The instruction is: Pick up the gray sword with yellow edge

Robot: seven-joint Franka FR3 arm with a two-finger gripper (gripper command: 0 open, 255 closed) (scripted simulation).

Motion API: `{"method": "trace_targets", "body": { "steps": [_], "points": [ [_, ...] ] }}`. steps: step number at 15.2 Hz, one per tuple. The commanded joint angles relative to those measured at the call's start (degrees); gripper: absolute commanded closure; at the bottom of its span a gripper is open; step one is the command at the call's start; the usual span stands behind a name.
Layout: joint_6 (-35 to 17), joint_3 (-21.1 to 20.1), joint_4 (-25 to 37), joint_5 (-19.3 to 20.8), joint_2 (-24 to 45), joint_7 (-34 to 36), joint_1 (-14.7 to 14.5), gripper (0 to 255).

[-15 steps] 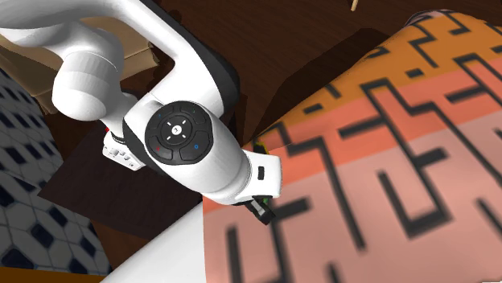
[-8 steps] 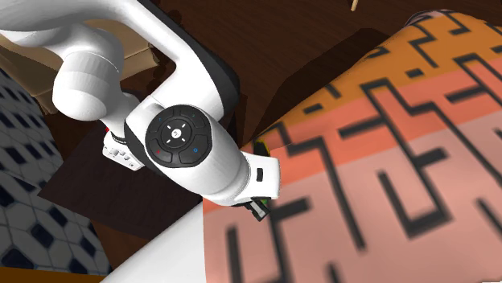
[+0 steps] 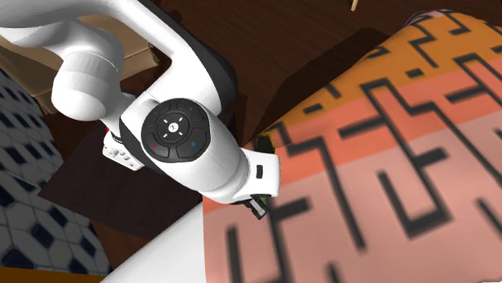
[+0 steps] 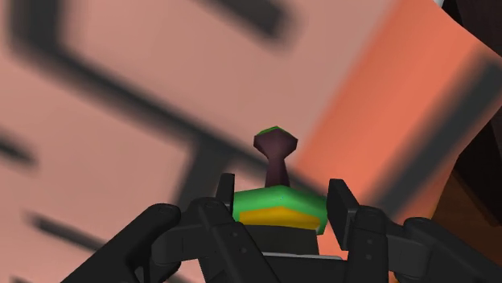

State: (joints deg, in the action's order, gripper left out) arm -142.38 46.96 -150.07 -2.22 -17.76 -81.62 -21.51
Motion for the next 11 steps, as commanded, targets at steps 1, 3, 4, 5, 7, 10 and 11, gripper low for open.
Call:
{"method": "trace_targets", "body": {
  "steps": [1,3,4,5,7,10,11],
  "points": [
    [1.82,-1.03,0.77,1.19,-1.24,1.27,0.87,255],
    [3.58,-2.04,1.39,2.3,-2.58,2.43,1.75,255],
    [4.46,-2.52,1.72,2.79,-3.22,2.96,2.14,255],
    [5.34,-2.98,2.06,3.22,-3.83,3.45,2.5,255],
    [7.1,-3.85,2.78,3.99,-5.0,4.37,3.15,255],
    [9.7,-5.06,3.97,4.88,-6.59,5.57,3.94,255],
    [10.57,-5.43,4.39,5.13,-7.08,5.93,4.16,255]
  ]
}}
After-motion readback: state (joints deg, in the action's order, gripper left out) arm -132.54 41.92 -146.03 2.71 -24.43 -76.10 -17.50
